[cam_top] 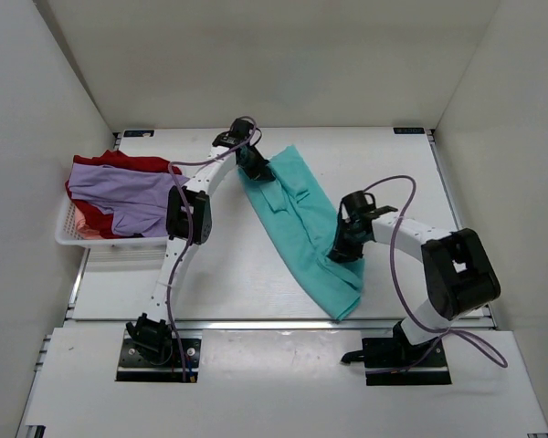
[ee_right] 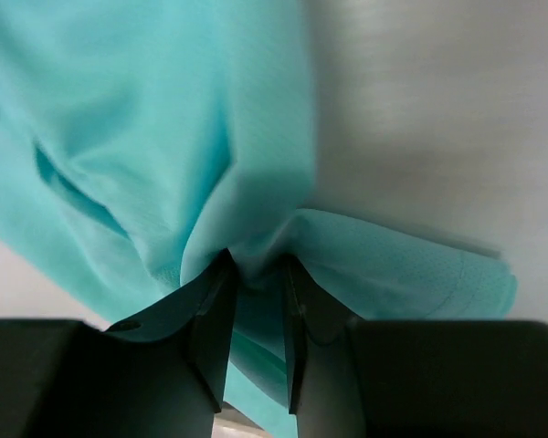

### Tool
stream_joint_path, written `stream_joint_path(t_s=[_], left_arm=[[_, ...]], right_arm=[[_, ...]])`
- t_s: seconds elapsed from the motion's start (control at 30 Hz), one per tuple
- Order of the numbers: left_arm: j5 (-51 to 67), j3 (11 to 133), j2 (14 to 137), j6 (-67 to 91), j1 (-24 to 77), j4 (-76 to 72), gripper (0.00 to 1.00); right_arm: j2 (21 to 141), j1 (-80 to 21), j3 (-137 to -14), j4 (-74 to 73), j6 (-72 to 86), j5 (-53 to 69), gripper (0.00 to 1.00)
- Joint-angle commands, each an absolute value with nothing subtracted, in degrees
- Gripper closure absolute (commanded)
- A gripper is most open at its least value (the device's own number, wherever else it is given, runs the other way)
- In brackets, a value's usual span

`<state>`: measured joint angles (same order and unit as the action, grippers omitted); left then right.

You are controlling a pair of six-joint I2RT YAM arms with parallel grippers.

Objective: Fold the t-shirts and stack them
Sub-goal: Rotate the tshirt 90 degrees

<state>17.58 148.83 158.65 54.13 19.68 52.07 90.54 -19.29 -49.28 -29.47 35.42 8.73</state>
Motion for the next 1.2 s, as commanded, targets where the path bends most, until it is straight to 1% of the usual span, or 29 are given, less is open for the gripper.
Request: stream_joint_path(t_s=[0.0,0.07,0.1,0.17,0.3,0.37,0.53,0.6,0.67,0.7,0.73,0.8,0.87,0.9,0.93,0.97,1.0,1.03,1.07,1.1,1.13,1.17], left_arm=[[15.91,143.61,159.43,56.42,19.60,46.15,0.85],[16.78,147.01,162.23,58.61,17.94,42.99,0.85],[17.92,148.78,162.85,59.49,17.76,41.24,0.85],[19.59,149.15,165.31,62.56,16.09,36.94,0.85],[19.16,147.57,166.28,65.82,13.19,27.36,0.87],[18.89,148.18,166.98,67.93,12.75,23.06,0.88],[21.08,149.06,168.40,72.68,10.99,12.05,0.88],[22.93,149.85,167.70,73.91,10.89,8.80,0.84],[24.87,150.29,165.78,73.31,11.25,7.65,0.78],[26.44,150.12,164.11,72.34,11.69,7.56,0.74],[27.93,150.29,163.05,71.38,12.04,8.95,0.69],[29.96,150.20,158.75,66.65,13.78,12.63,0.65],[31.20,151.25,154.96,62.33,14.68,18.35,0.64],[31.03,151.43,152.78,58.31,15.63,24.29,0.63],[29.37,152.31,149.62,54.10,17.30,31.22,0.64],[26.92,152.58,147.85,51.96,17.49,34.68,0.63],[25.24,152.49,144.70,48.03,18.97,41.59,0.63],[20.79,151.53,140.84,44.16,20.29,48.01,0.64],[19.26,150.83,136.80,40.47,21.69,54.17,0.63],[15.85,148.30,134.50,38.86,22.40,59.45,0.64],[11.47,143.05,128.99,35.98,23.80,61.68,0.63],[9.60,139.17,122.24,33.25,25.56,63.09,0.63]], right_arm=[[92.54,-25.56,-48.07,-24.97,43.67,11.42,0.77],[94.03,-30.30,-48.69,-23.48,45.43,11.60,0.77],[94.56,-31.11,-48.34,-22.34,46.31,11.95,0.77],[95.79,-32.95,-47.90,-20.39,47.37,13.27,0.79],[96.94,-32.87,-46.49,-17.85,51.66,13.80,0.78],[97.47,-32.61,-46.49,-16.18,52.20,13.36,0.80],[99.58,-32.96,-50.97,-18.54,51.25,9.76,0.79],[98.79,-33.13,-51.42,-18.11,50.37,10.02,0.78],[98.09,-33.40,-50.89,-16.10,48.96,10.19,0.77],[97.91,-33.83,-50.80,-15.65,47.65,10.02,0.77],[96.61,-34.19,-51.58,-13.82,45.29,10.02,0.76],[93.79,-35.06,-52.47,-11.70,41.34,9.58,0.75],[90.81,-35.59,-52.73,-8.89,34.65,10.80,0.72],[88.18,-35.77,-53.00,-8.70,30.80,10.46,0.69],[86.59,-35.42,-52.82,-9.31,27.02,9.15,0.68],[83.09,-35.25,-52.04,-10.71,25.59,6.97,0.66],[79.23,-34.29,-50.38,-11.51,22.88,5.64,0.63],[74.84,-32.80,-48.19,-12.82,21.81,5.28,0.63],[72.27,-30.26,-47.21,-13.79,20.93,5.27,0.62],[67.20,-29.02,-45.54,-16.93,20.31,5.01,0.62],[62.19,-26.83,-44.31,-20.62,20.22,4.66,0.62],[57.53,-25.15,-43.86,-22.57,18.56,3.96,0.60]])
